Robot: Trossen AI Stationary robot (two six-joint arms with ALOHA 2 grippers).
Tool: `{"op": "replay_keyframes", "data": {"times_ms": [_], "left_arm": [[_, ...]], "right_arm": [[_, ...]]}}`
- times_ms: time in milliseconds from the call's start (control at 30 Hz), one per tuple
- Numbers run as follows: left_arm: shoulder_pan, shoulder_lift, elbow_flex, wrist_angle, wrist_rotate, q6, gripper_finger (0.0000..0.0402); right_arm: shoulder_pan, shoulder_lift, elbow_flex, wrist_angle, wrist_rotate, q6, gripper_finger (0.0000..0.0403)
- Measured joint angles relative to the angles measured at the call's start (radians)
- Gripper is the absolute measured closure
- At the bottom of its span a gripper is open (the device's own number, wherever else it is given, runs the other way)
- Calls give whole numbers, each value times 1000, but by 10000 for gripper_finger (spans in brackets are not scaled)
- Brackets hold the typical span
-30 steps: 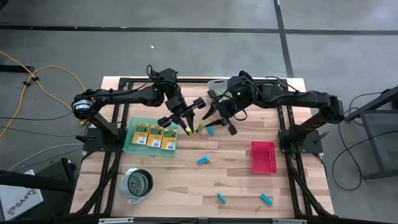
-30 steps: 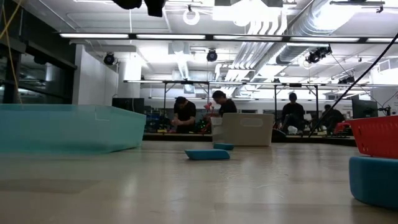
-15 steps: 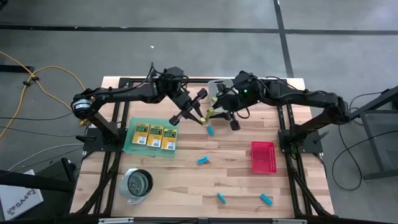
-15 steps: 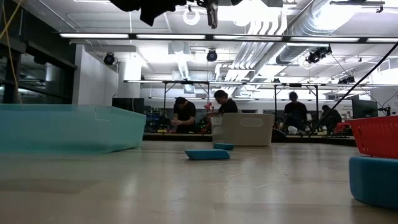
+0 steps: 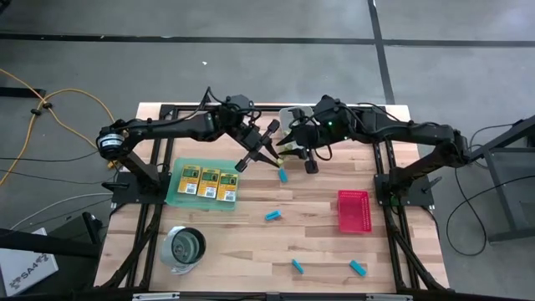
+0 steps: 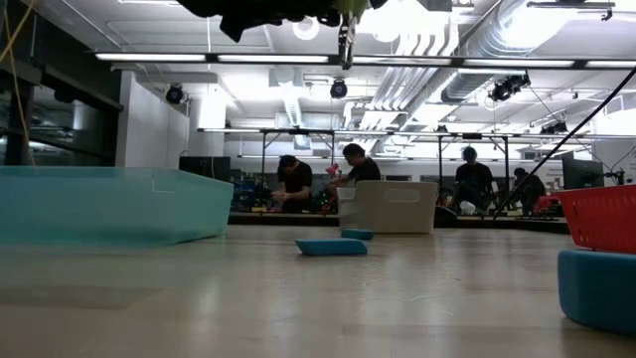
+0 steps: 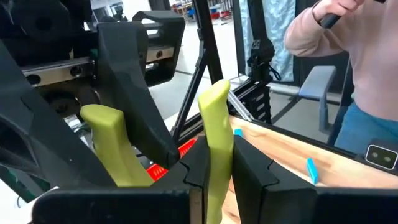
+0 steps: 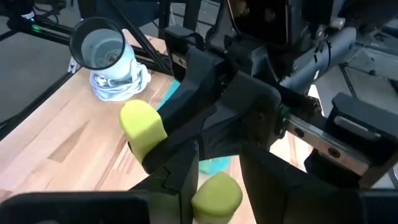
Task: Pick & Place School Supplies
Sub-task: Put the green puncher into the gray bin
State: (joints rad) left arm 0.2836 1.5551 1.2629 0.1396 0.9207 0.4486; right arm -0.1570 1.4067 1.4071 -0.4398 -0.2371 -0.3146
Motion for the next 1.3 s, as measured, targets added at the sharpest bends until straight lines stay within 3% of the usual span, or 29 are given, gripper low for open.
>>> {"op": "replay_keyframes", "data": {"times_ms": [733,1000,1300], "left_arm": [[1,0,-1,17,-23,7,366],[1,0,-1,19,-26,11,366],[1,0,-1,18,-26,9,365]], "right_arm": [[0,0,0,-83,101,71,294],[0,0,0,-88,104,89,340],[0,0,0,-88,107,105,332]]}}
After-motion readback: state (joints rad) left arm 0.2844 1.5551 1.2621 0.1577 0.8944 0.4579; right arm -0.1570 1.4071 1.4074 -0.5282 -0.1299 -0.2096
